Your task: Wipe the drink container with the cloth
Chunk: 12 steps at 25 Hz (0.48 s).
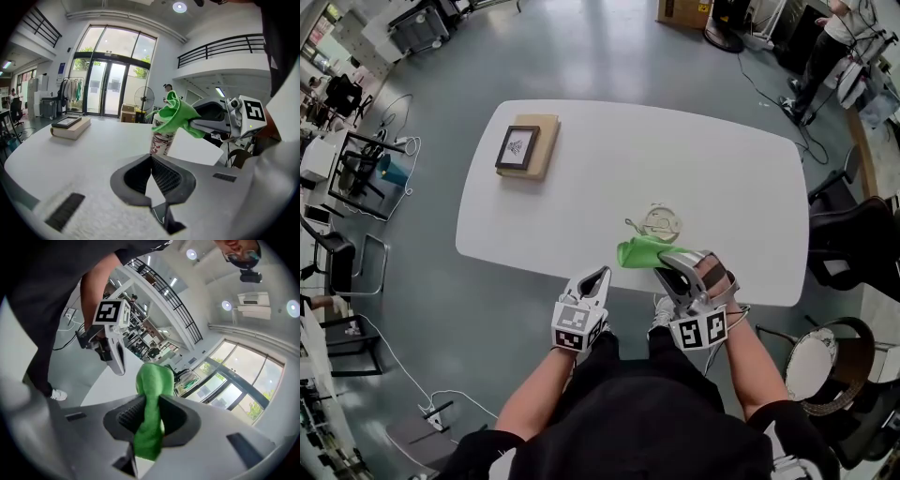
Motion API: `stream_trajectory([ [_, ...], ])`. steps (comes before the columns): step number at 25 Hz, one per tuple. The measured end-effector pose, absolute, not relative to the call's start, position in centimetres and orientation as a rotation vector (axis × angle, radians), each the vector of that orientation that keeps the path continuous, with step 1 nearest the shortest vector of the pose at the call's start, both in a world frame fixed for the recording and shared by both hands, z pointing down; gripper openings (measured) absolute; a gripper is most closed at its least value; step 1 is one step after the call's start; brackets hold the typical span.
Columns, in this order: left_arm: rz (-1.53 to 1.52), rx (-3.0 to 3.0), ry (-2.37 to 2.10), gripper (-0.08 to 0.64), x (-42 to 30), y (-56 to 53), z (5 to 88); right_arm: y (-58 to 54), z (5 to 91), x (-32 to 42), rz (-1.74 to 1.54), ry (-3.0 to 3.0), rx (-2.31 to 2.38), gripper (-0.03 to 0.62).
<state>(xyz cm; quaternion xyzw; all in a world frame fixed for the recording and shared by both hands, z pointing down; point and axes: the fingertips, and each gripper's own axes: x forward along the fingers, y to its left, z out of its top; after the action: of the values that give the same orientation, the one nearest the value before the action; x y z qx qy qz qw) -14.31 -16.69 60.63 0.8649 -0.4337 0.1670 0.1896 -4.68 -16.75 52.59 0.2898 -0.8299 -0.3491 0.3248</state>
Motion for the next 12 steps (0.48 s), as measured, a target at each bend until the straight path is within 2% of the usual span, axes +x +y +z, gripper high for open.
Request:
stream_trajectory([
  [12,0.478,2.394,-1.244,0.009,-15.9,-16.8,62.0,-17.6,59.6,-4.4,-0.933,-2.037,0.633,0.095],
])
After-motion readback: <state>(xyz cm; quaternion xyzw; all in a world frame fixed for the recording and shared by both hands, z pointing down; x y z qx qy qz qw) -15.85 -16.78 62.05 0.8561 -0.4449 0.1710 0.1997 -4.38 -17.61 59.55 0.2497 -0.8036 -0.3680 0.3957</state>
